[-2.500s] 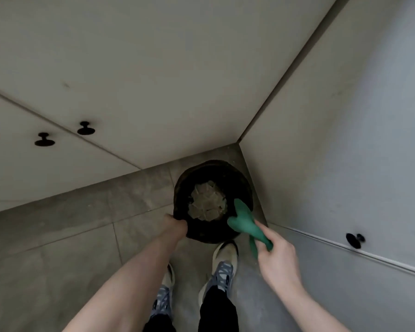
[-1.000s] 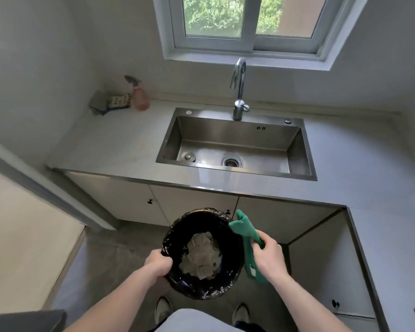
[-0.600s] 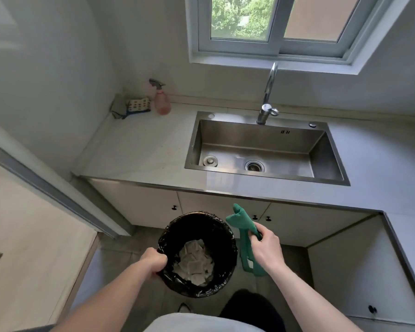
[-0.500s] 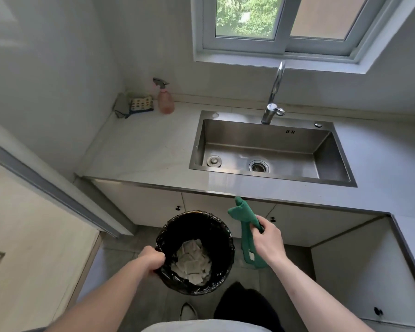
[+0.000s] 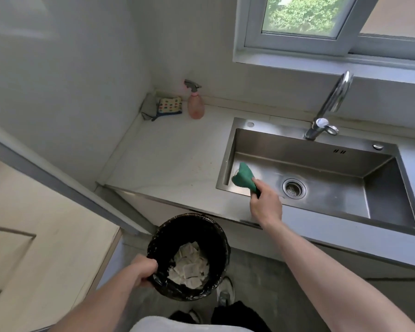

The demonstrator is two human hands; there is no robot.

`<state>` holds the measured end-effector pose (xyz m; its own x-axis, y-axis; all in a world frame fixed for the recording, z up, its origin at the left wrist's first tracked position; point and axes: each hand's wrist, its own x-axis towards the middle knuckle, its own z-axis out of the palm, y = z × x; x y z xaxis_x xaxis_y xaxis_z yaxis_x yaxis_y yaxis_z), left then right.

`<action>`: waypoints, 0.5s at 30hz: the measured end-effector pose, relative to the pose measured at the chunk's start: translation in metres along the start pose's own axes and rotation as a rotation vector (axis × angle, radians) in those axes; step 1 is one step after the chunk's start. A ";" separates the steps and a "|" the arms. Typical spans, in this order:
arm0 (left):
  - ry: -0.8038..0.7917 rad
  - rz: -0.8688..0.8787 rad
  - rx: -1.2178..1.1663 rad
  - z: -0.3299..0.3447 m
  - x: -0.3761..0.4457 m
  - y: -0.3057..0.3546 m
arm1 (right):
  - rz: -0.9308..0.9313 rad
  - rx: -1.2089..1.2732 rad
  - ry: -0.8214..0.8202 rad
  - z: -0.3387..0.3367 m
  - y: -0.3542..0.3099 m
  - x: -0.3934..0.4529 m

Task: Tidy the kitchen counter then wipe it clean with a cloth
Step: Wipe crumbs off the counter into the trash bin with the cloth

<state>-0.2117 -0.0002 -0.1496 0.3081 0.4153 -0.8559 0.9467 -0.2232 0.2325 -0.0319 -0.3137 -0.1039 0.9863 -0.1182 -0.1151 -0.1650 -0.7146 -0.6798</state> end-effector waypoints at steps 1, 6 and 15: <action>0.008 0.002 0.005 -0.004 -0.003 0.003 | 0.010 -0.023 -0.043 0.009 -0.003 0.006; 0.021 -0.019 -0.060 -0.031 0.016 0.005 | 0.041 -0.121 -0.329 0.062 -0.010 0.016; -0.064 -0.014 -0.073 -0.085 0.063 0.010 | 0.136 -0.366 -0.282 0.102 -0.021 -0.003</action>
<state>-0.1746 0.0985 -0.1625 0.2901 0.3600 -0.8867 0.9560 -0.1514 0.2513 -0.0311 -0.2280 -0.1634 0.9083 -0.0721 -0.4121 -0.2314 -0.9072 -0.3513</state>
